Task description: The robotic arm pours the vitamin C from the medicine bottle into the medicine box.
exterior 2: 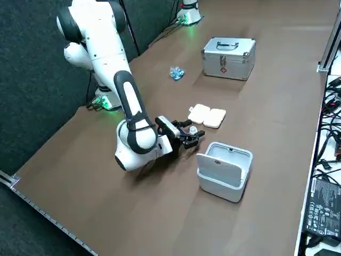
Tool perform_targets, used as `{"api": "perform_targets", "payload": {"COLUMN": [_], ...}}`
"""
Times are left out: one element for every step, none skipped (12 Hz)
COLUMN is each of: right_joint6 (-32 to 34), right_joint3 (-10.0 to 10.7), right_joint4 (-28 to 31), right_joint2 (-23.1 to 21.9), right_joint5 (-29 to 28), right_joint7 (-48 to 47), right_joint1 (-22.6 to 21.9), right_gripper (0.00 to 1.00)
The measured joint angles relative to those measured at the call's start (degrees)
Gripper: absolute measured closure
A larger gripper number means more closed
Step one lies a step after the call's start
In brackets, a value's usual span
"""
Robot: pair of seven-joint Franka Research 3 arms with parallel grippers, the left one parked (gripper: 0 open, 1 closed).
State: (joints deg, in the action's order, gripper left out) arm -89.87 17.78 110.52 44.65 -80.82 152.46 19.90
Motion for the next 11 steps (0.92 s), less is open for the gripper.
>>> {"api": "perform_targets", "payload": {"right_joint6": [0.08, 0.18, 0.29, 0.5, 0.64, 0.68, 0.69, 0.69, 0.69, 0.69, 0.69], "right_joint3": [0.0, 0.0, 0.01, 0.01, 0.01, 0.01, 0.0, 0.0, 0.0, 0.0, 0.0], "right_joint4": [-0.06, -0.21, -0.42, -0.63, -0.77, -0.85, -0.88, -0.88, -0.89, -0.89, -0.93], "right_joint2": [0.48, 0.92, 1.28, 1.52, 1.6, 1.6, 1.62, 1.67, 1.77, 1.94, 2.39], "right_joint5": [-0.11, -0.12, -0.12, -0.12, -0.12, -0.12, -0.12, -0.12, -0.12, -0.12, -0.12], "right_joint7": [0.34, 0.56, 0.77, 0.99, 1.11, 1.15, 1.16, 1.16, 1.16, 1.19, 1.43], "right_joint1": [0.23, 0.51, 0.79, 1.03, 1.17, 1.23, 1.24, 1.24, 1.24, 1.24, 1.24], "right_gripper": [0.0, 0.0, 0.0, 0.0, 0.0, 0.01, 0.01, 0.01, 0.01, 0.04, 0.05]}}
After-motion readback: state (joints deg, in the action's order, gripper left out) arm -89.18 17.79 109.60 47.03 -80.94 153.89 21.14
